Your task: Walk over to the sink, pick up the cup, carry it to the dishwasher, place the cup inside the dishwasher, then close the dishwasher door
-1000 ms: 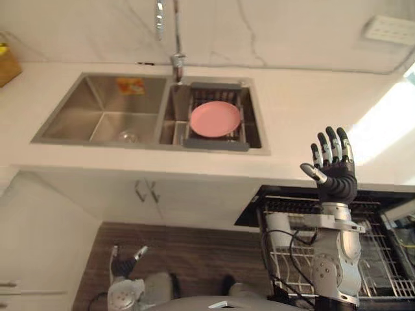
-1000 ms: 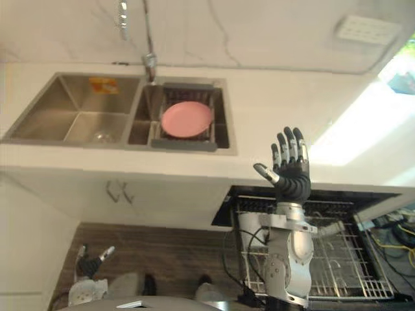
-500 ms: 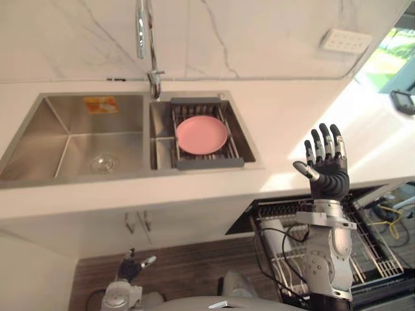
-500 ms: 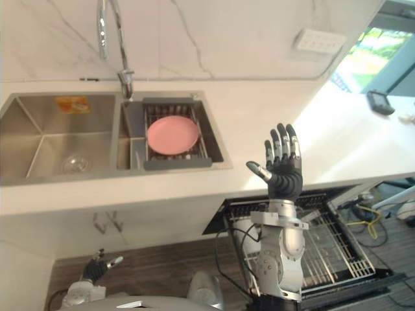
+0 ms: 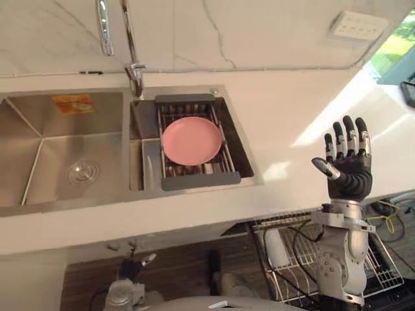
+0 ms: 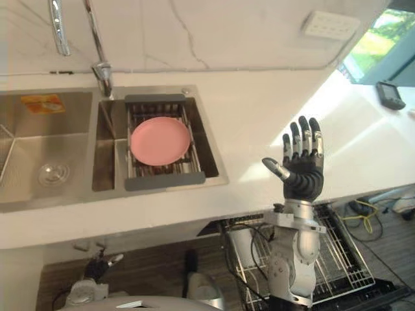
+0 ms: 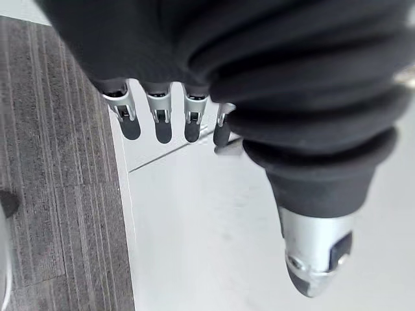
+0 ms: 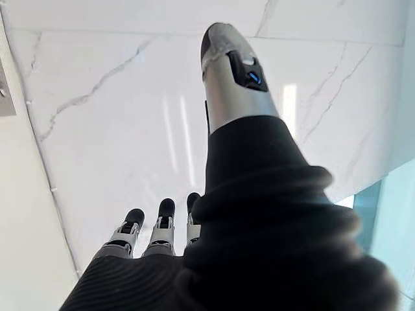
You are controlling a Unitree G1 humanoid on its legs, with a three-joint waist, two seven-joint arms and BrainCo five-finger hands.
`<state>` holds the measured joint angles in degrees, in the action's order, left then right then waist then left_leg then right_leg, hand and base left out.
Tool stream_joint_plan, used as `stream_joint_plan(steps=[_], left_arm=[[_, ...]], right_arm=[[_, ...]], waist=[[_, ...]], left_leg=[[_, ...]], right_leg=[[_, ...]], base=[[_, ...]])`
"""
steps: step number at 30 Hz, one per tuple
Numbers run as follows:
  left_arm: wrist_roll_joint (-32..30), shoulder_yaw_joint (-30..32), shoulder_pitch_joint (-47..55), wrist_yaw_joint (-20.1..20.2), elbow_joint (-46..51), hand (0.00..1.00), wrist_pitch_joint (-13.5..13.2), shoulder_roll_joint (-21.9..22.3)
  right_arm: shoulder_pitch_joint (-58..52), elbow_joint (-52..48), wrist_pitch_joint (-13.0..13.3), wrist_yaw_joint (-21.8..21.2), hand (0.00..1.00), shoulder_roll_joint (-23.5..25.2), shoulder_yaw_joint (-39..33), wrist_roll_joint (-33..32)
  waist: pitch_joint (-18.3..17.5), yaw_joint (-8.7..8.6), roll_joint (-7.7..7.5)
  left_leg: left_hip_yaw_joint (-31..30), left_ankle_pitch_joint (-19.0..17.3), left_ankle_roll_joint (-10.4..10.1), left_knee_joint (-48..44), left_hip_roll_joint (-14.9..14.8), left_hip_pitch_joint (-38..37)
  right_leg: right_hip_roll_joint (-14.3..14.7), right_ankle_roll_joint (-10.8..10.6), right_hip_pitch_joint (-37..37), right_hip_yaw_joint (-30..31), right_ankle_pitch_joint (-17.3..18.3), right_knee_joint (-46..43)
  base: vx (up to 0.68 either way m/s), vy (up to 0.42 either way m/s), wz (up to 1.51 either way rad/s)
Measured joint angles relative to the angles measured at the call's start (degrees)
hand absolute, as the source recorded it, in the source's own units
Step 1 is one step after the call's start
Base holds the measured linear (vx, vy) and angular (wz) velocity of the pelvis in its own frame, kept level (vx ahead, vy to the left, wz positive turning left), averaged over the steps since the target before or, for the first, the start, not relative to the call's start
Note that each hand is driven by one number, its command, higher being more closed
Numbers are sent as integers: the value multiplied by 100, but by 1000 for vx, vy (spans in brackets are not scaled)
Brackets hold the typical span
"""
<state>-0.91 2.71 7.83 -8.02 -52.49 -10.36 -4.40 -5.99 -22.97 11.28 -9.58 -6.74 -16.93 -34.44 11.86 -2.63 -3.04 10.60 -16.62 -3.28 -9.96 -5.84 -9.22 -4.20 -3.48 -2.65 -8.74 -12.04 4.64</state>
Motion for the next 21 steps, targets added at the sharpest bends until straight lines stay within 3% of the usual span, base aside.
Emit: stream_joint_plan(steps=[2,4,5,6,10,13,17,21], left_arm=[[80,71,0,-37,-27,0,-2,-6],[83,228,-7,-154,-76,0,-16,-12],[86,260,-12,-182,-97,0,-16,-13],[115,362,-14,-220,-113,0,-11,-15],[186,533,-46,-289,-260,0,52,-34],[180,627,-39,-288,-373,0,177,-82],[-63,682,205,-278,-501,0,303,-237],[-166,836,467,-201,-505,0,370,-239]], right_arm=[[67,65,-134,-7,0,-17,1,23],[98,165,-426,21,0,-200,126,773],[119,165,-452,41,0,-277,200,1119],[250,166,-552,97,0,-475,386,1755],[858,194,-591,159,0,-1048,659,3514],[1149,364,-661,134,0,-1429,834,4489],[1540,630,-790,-189,0,-1774,1078,5942],[1595,823,-806,-439,0,-1996,1384,6639]], waist=[[-3,23,13],[-14,57,29],[-18,63,37],[-20,73,41],[-33,107,56],[-143,108,26],[-266,144,-30],[-351,246,-109]], left_leg=[[-61,58,-32,97,-18,-1],[-84,214,-161,266,-94,-29],[-54,243,-166,306,-111,-80],[42,304,-201,336,-139,-94],[222,467,-204,371,-141,-148],[217,591,-214,510,-104,-192],[215,721,-220,717,-119,-178],[243,741,-223,740,-182,-90]], right_leg=[[-2,-12,1,-102,15,2],[6,-4,57,-350,91,39],[15,1,76,-390,103,40],[29,13,90,-419,114,41],[16,37,151,-477,92,44],[-17,41,154,-510,89,47],[-52,119,137,-821,211,49],[-38,149,123,-962,242,48]], base=[[43,-32,28],[57,-38,45],[68,-46,29],[53,-41,11],[10,-8,1],[-56,-21,7],[-92,-40,19],[-87,-48,2]])
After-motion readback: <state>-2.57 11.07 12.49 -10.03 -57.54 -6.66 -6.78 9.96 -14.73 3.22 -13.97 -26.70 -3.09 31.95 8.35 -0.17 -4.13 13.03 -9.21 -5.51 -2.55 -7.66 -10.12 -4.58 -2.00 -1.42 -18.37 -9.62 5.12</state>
